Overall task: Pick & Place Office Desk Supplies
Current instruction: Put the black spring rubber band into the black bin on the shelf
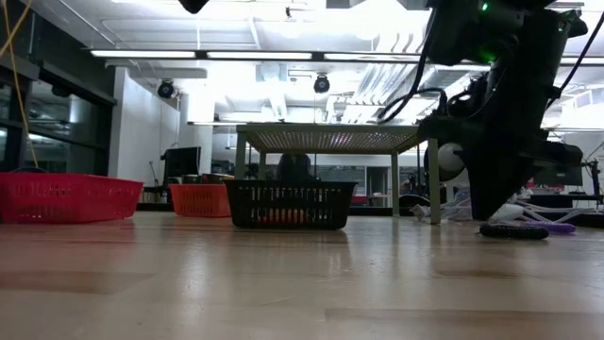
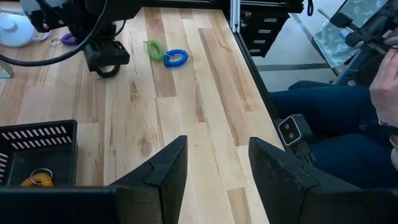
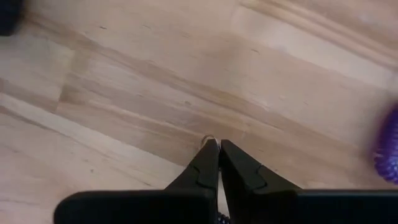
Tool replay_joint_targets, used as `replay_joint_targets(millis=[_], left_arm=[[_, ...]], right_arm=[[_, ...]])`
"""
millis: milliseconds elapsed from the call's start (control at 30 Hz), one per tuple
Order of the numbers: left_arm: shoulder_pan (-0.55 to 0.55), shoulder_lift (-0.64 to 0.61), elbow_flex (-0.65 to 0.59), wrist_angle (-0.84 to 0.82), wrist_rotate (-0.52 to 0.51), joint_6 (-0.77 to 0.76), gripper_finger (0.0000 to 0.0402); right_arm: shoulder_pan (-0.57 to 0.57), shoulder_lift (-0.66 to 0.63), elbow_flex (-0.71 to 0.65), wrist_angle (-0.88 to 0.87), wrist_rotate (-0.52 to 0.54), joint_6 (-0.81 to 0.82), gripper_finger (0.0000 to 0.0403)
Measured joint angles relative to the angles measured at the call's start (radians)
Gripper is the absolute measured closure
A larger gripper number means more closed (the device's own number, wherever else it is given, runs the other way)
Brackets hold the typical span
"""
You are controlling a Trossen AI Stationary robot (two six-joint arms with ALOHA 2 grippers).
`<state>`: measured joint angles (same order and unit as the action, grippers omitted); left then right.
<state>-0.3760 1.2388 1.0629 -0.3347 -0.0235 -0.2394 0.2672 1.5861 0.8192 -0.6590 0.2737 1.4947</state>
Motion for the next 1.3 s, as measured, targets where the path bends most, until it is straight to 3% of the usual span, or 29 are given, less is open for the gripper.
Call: replay_joint_targets(millis=[300,667,1033,1300], left_arm=[[0.000,0.000,0.000,0.000,0.000,0.000,0.0236],[0.000,0.000,0.000,0.000,0.000,0.000,0.0236],[0.000,0.000,0.000,0.000,0.000,0.000,0.0236],[0.000,0.000,0.000,0.000,0.000,0.000,0.0236]], right_arm=[[0.033,-0.068,0.000,0.031,0.097,-0.109,0.0399],[0.043,-0.215,0.000,0.174,0.190,-0.382,0.0400],[-0.008,-0.238,0.001,0.323,0.157,-0.576,0.0400],[-0.083,-0.175,0.001,0.581,0.107,-0.791,0.0399]])
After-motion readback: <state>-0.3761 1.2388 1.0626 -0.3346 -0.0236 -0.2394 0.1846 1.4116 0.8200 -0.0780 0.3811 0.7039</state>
